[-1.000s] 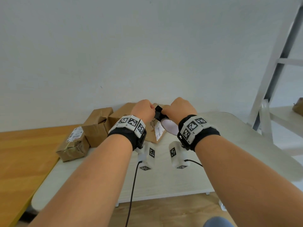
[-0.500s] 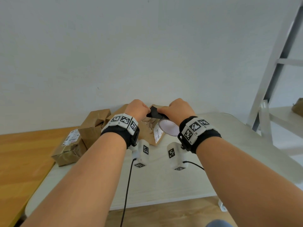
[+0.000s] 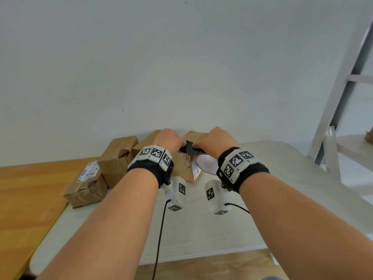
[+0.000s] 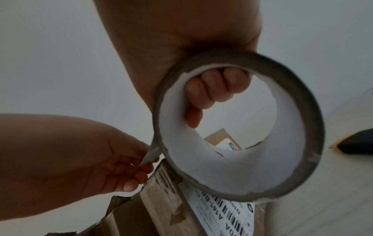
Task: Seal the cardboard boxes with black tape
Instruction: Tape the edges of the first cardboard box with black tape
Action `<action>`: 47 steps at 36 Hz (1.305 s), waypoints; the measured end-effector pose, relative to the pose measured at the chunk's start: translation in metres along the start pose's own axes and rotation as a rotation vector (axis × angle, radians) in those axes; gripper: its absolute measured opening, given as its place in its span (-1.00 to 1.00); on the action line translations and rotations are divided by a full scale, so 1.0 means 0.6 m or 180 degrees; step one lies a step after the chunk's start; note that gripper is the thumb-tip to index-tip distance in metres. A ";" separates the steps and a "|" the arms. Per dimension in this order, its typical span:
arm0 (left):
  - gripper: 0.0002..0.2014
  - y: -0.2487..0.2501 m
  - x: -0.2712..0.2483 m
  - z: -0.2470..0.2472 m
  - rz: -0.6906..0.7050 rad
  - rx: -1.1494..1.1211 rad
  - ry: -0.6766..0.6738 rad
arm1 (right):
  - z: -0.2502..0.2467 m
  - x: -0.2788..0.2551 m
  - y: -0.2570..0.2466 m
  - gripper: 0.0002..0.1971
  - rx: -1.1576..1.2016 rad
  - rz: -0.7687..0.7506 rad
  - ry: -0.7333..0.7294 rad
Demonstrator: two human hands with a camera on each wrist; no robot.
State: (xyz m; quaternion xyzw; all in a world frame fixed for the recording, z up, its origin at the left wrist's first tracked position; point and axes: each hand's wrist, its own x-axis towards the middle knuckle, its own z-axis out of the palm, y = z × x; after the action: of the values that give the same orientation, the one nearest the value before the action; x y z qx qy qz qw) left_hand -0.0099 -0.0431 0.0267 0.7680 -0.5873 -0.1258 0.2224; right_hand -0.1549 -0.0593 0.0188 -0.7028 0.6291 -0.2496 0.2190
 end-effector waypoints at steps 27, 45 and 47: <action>-0.80 -0.010 0.010 0.015 -0.0058 0.0068 -0.0029 | 0.001 -0.005 0.008 -0.67 -0.0255 -0.0009 -0.0114; -0.79 -0.004 -0.001 0.023 -0.0040 0.0348 0.0047 | 0.004 -0.024 0.015 -0.66 -0.0454 -0.0095 -0.0134; -0.82 -0.005 -0.002 0.026 0.0015 0.0328 0.0068 | 0.004 -0.028 0.019 -0.64 -0.0412 -0.0110 -0.0134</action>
State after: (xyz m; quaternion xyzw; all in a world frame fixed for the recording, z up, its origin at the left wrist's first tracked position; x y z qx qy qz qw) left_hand -0.0148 -0.0445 0.0118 0.7783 -0.5924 -0.0866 0.1892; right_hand -0.1635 -0.0438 0.0085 -0.7314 0.6269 -0.1973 0.1819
